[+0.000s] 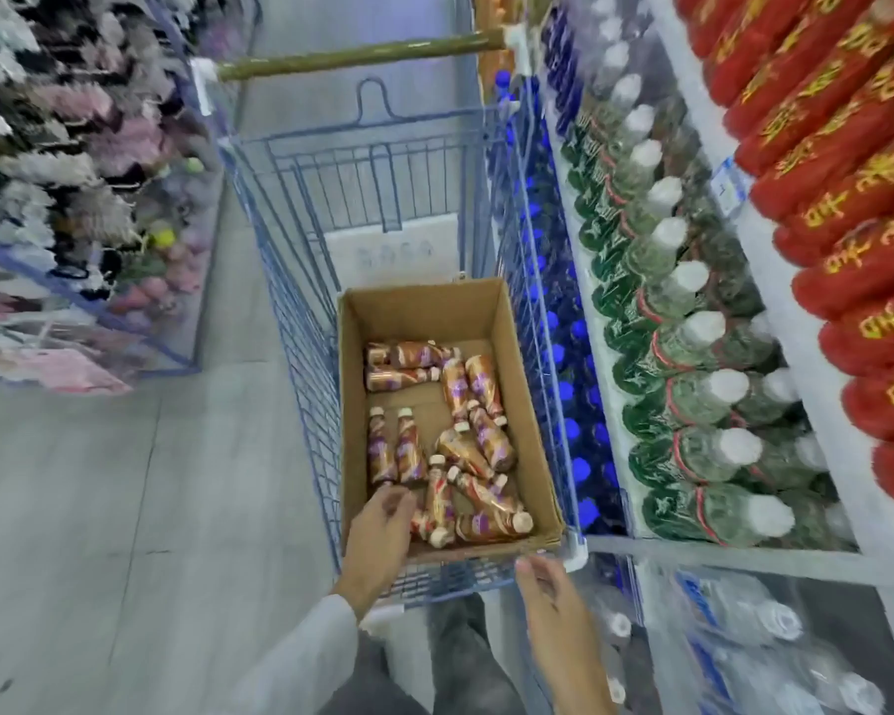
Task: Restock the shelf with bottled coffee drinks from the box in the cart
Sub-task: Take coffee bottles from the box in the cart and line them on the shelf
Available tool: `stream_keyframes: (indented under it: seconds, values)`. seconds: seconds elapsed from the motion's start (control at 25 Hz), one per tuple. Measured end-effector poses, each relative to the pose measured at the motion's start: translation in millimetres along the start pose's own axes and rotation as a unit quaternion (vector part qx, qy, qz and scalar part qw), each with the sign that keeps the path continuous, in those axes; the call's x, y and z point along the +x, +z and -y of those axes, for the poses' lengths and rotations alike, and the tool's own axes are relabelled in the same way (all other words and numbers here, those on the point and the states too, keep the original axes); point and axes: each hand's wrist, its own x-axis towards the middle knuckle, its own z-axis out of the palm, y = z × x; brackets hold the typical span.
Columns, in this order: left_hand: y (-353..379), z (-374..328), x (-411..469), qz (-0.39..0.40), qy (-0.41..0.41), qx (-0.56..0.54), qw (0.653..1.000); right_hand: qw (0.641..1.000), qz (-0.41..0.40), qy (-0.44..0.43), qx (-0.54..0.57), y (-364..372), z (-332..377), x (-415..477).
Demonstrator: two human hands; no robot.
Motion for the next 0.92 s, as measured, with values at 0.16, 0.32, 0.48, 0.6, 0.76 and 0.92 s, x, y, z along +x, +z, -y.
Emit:
stream_keyframes:
  seconds: [0.16,0.32,0.48,0.6,0.76,0.92]
  values:
    - [39.5,-4.7,101.6,-0.03,-0.104,0.05,0.993,0.999,0.03,0.018,-0.021,-1.8,18.1,36.9]
    - [73.8,22.9,203.7,0.008,-0.157,0.201,0.967,0.998,0.003,0.066,0.01,4.1,19.3,68.6]
    - [108.6,48.8,260.5,0.008,-0.177,0.362,0.915,0.994,-0.017,0.1,0.041,14.8,18.7,88.7]
    - [118.1,51.1,279.0,-0.015,-0.2,0.386,0.9,0.993,0.011,0.111,0.043,26.6,25.2,96.2]
    - [114.8,47.0,273.1,-0.021,-0.169,0.395,0.903,0.989,0.045,0.131,0.046,43.5,35.6,100.9]
    - [97.7,38.1,234.1,-0.006,-0.107,0.282,0.954,0.975,0.087,0.185,0.09,61.5,44.6,133.9]
